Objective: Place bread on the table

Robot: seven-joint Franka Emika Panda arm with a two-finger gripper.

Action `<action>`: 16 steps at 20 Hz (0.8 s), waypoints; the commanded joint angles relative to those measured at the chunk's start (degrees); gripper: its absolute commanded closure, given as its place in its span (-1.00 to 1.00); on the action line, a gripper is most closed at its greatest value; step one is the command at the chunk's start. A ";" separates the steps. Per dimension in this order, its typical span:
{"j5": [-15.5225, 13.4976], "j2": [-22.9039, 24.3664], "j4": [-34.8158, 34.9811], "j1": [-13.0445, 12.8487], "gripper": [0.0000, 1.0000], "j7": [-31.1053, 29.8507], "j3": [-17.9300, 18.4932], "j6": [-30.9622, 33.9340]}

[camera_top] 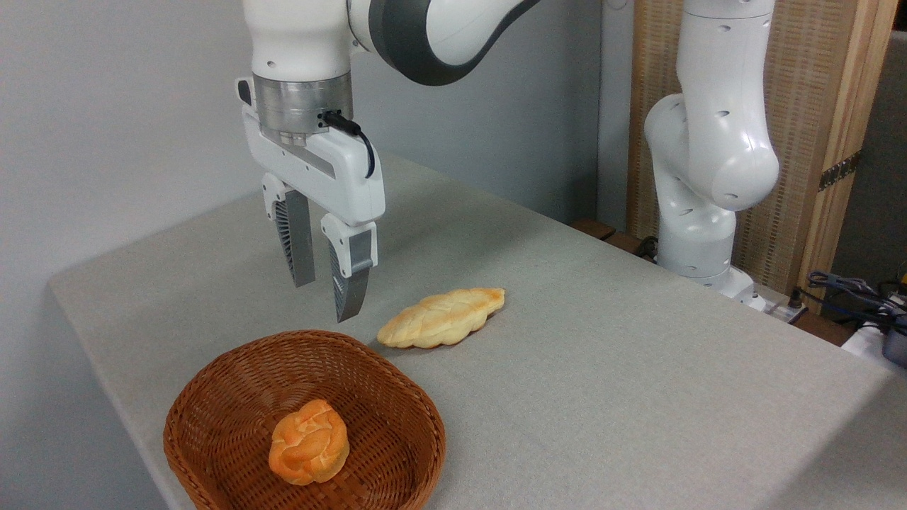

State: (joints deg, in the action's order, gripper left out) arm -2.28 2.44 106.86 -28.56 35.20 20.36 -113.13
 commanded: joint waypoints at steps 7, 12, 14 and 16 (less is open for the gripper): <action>-0.01 0.11 -0.25 18.98 -1.00 -0.57 -17.90 -0.86; -0.01 0.11 -0.25 18.98 -1.00 -0.75 -17.90 -0.87; -0.01 0.11 -0.51 18.98 -1.00 -0.84 -17.90 -0.86; 0.08 0.11 -0.60 18.98 -1.00 -0.75 -17.82 -0.87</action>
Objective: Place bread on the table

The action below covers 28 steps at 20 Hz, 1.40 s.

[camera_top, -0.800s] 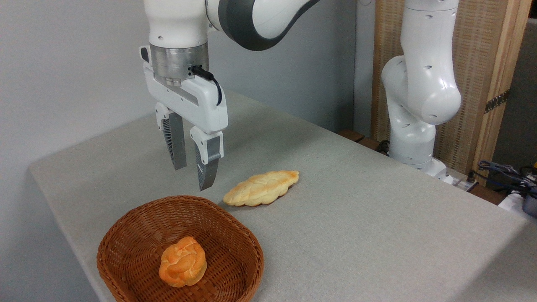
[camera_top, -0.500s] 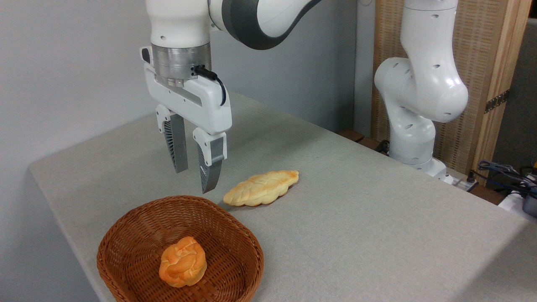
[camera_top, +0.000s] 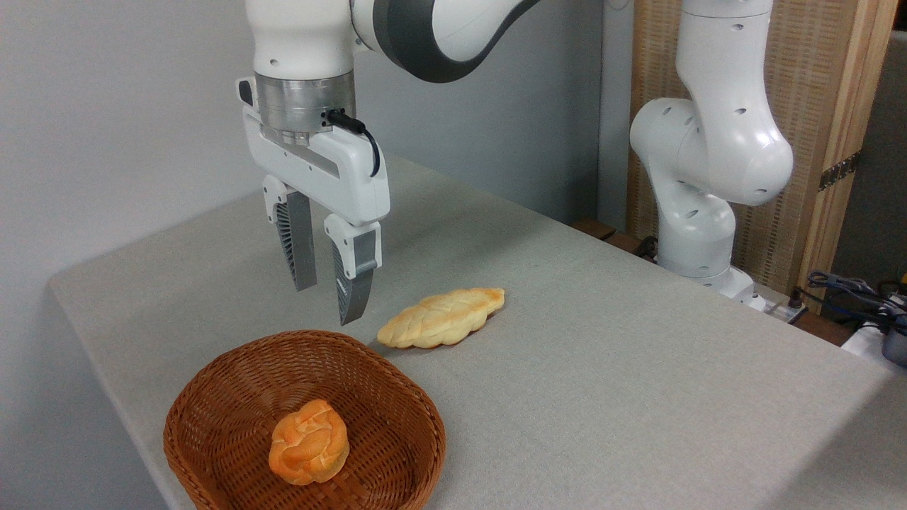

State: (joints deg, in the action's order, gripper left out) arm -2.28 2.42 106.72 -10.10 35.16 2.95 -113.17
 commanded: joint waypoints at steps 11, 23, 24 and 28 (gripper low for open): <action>0.61 -5.58 -0.46 0.78 -1.00 -0.36 2.59 -11.89; 0.69 -13.76 -0.46 0.70 -1.00 -0.27 4.00 -16.73; 0.78 -14.28 -0.46 0.70 -1.00 -0.27 3.91 -16.90; 0.78 -15.34 -0.46 0.61 -1.00 -0.27 3.82 -17.70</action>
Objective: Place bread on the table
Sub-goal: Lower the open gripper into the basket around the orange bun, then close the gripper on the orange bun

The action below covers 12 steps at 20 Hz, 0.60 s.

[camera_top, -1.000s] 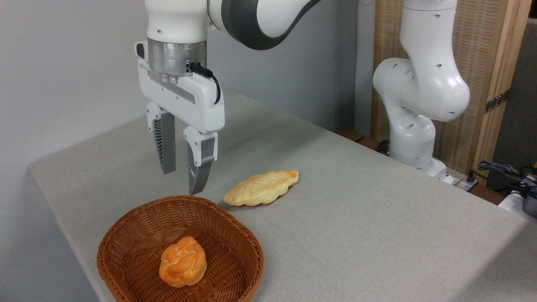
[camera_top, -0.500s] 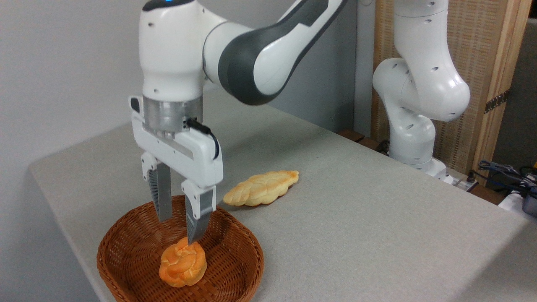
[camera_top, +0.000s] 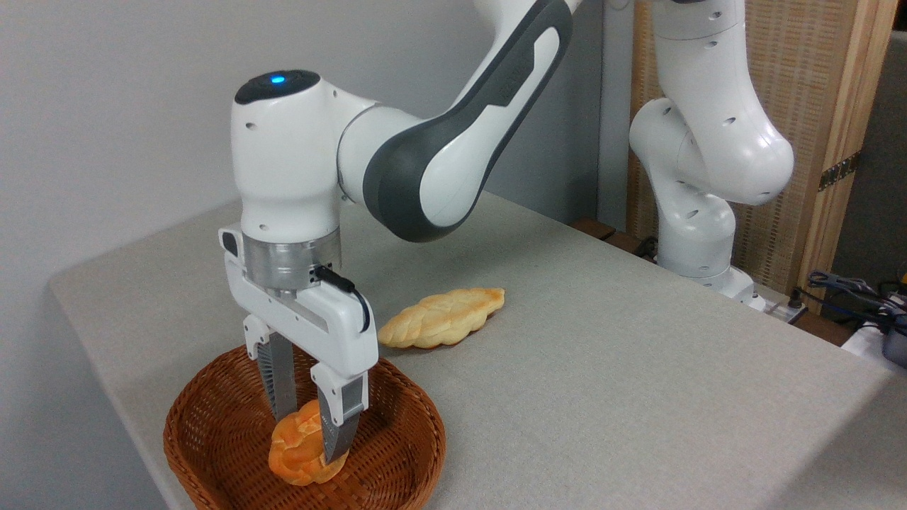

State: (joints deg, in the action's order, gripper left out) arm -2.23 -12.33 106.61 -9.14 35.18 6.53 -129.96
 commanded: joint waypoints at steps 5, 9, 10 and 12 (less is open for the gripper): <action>1.08 -0.77 -0.26 -0.44 -0.36 0.24 0.15 -1.09; 1.17 -0.77 -0.17 -0.44 -0.02 0.24 0.15 -1.00; 1.17 -0.68 -0.17 -0.44 -0.02 0.16 0.06 -0.91; 1.17 -0.68 -0.26 -0.44 -0.02 0.16 0.06 -0.91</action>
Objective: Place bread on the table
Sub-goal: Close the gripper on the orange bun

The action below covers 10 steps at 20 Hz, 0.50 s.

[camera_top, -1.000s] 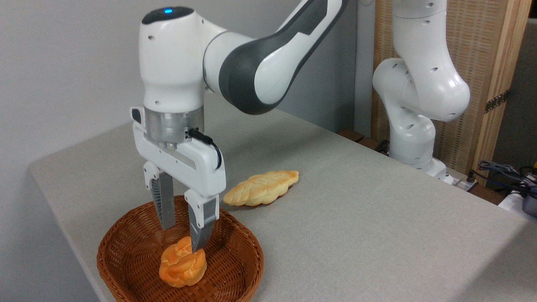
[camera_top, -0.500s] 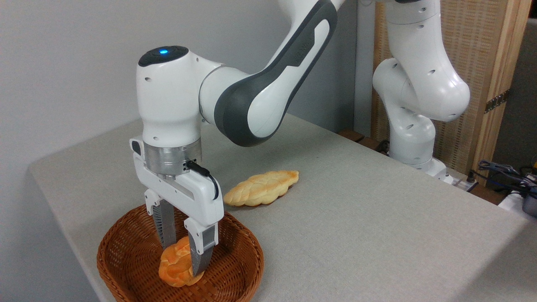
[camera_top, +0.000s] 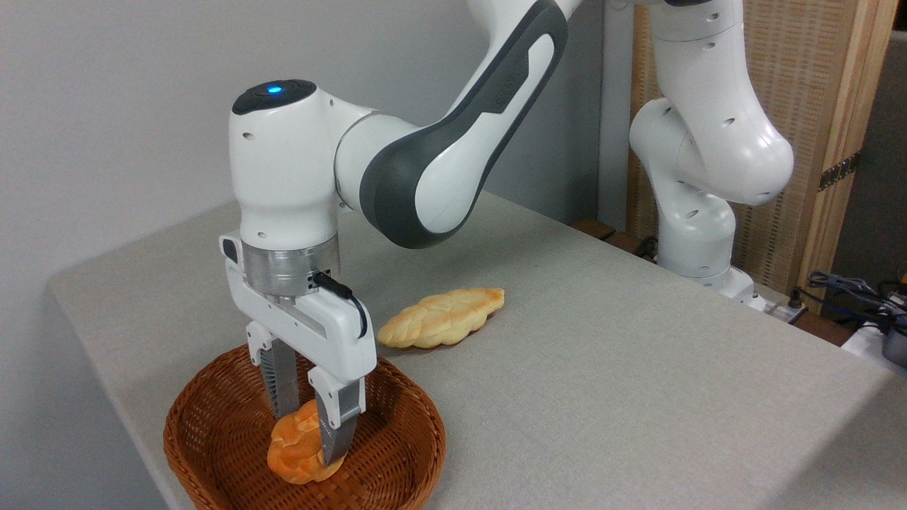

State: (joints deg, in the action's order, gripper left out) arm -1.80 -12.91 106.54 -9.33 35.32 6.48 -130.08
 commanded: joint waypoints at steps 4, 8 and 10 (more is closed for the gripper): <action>0.75 0.16 -0.20 -0.25 -0.04 0.01 0.11 -0.79; 0.22 3.84 -0.28 -0.34 -0.05 -0.17 0.02 -0.79; -0.04 6.48 -0.20 -0.43 -0.11 -0.34 -0.06 -0.01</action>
State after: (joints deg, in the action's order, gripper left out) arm -1.81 -11.10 105.48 -9.40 35.32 6.39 -130.25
